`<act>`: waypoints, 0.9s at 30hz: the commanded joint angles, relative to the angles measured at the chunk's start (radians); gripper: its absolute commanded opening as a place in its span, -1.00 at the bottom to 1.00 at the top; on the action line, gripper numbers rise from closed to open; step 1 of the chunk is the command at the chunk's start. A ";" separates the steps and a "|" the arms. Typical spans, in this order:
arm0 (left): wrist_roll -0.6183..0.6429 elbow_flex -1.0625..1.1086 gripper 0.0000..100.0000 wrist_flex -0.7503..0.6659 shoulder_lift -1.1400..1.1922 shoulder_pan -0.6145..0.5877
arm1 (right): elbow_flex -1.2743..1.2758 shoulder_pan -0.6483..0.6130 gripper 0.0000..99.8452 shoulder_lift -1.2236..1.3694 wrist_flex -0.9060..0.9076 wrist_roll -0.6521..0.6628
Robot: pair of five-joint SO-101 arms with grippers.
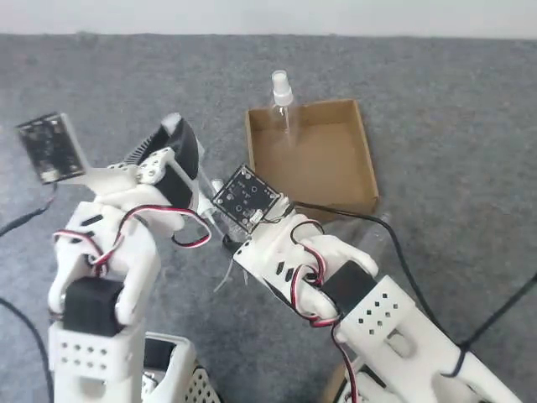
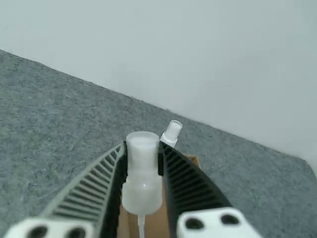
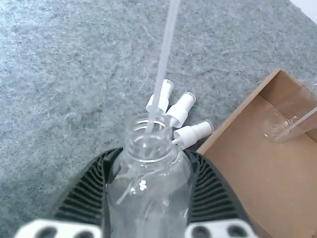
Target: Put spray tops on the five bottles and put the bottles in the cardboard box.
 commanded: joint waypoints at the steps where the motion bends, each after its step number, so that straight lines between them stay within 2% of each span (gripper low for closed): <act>1: -0.041 0.035 -0.97 0.006 -0.014 0.002 | 0.032 0.016 -0.99 -0.038 -0.044 -0.003; 4: -0.043 0.067 -0.97 0.006 -0.014 0.009 | 0.078 0.019 -0.99 -0.036 -0.183 -0.009; 9: -0.077 0.096 -0.97 0.003 -0.014 0.098 | 0.190 0.059 -0.99 -0.036 -0.449 -0.012; 13: -0.087 0.119 -0.97 0.005 -0.014 0.112 | 0.270 0.065 -0.99 -0.036 -0.591 -0.103; 17: -0.152 0.153 -0.97 0.005 -0.015 0.121 | 0.295 0.065 -0.99 -0.036 -0.651 -0.166; 27: -0.273 0.186 -0.97 0.002 -0.014 0.123 | 0.334 0.065 -0.99 -0.036 -0.696 -0.169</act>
